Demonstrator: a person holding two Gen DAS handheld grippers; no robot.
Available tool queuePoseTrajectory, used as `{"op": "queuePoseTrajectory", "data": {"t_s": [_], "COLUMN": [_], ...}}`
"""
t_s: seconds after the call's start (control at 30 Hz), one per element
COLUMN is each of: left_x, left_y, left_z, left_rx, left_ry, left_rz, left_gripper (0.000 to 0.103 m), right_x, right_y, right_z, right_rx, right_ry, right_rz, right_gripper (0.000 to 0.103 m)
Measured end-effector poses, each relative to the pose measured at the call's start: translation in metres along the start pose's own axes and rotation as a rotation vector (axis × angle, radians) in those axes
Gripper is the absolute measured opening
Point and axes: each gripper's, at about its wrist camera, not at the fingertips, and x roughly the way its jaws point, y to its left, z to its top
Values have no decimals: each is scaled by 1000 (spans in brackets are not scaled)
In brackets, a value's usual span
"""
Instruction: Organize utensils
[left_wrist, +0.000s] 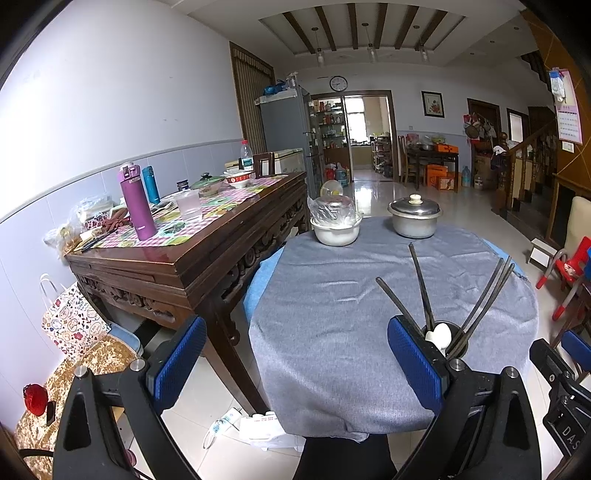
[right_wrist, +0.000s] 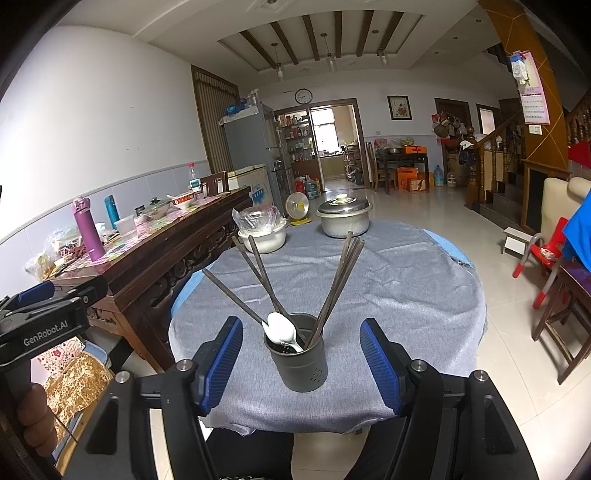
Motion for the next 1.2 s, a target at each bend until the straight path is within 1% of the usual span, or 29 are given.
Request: {"op": "queuePoseTrajectory", "data": {"t_s": [1.2], "left_x": [5], "left_y": [6], "left_z": [-9], "left_rx": [2], "left_ry": [9], "left_rz": [-7], "left_gripper": [98], "right_x": [2], "right_y": [1], "right_z": [-5], "right_rx": [-13], "right_ry": [16], "right_rz": [6], "right_gripper": [70]}}
